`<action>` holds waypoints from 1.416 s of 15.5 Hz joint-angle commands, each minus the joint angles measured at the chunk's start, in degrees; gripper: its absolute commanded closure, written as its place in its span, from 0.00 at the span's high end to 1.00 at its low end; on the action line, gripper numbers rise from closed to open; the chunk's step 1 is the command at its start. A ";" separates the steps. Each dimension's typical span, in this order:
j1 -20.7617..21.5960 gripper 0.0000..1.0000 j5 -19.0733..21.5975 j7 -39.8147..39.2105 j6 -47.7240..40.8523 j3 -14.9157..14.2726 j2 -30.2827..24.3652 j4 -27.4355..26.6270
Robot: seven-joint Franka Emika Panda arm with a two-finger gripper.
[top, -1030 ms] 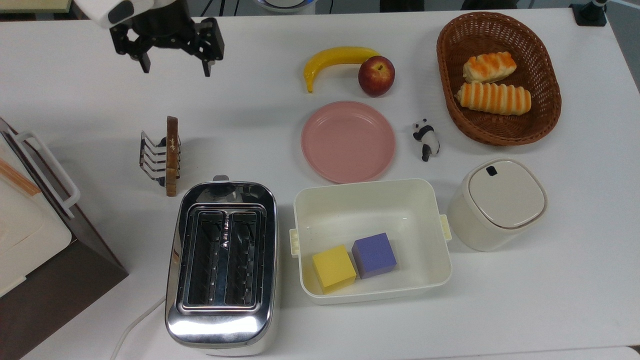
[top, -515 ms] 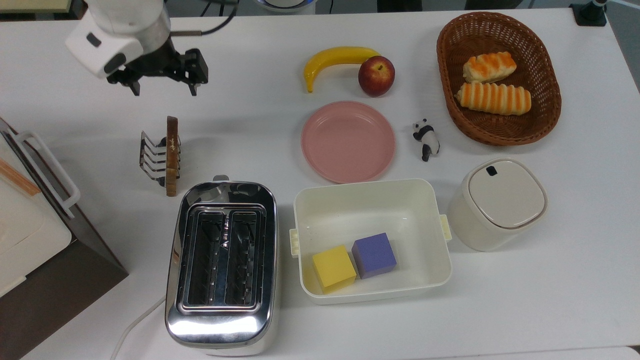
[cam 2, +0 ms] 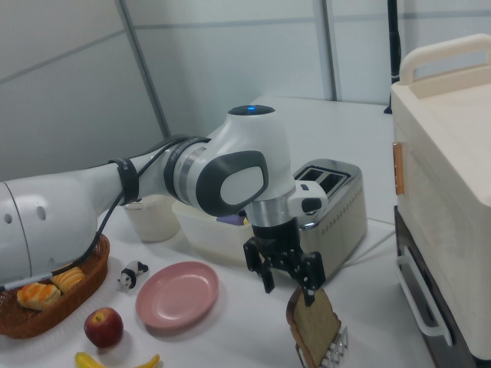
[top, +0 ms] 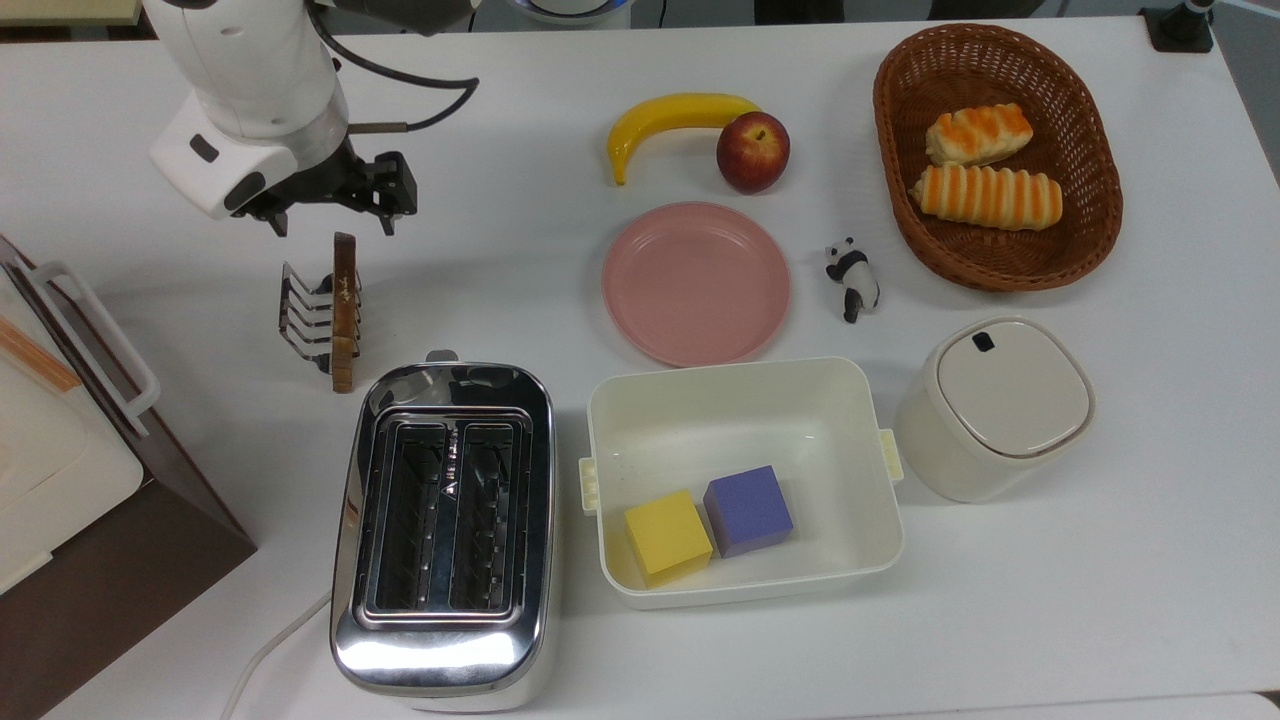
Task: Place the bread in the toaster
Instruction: 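Lower the gripper and close it on the bread slice's crust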
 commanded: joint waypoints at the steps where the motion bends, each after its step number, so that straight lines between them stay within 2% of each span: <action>1: 0.25 0.79 -0.92 -1.04 2.51 -0.22 0.80 -0.17; 5: 0.25 0.75 -1.44 -1.04 2.78 -0.22 1.15 -0.17; 8: 0.34 0.64 -2.06 -1.13 2.78 -0.13 1.15 -0.17; 11: 0.34 0.37 -2.06 -2.10 2.69 -0.13 1.15 -0.17; 14: 0.34 0.18 -2.06 -2.28 2.69 -0.13 1.15 -0.17; 16: 0.34 0.15 -2.06 -2.28 2.52 -0.13 1.07 -0.17; 22: 0.25 0.15 -2.06 -2.45 2.25 -0.22 0.54 0.27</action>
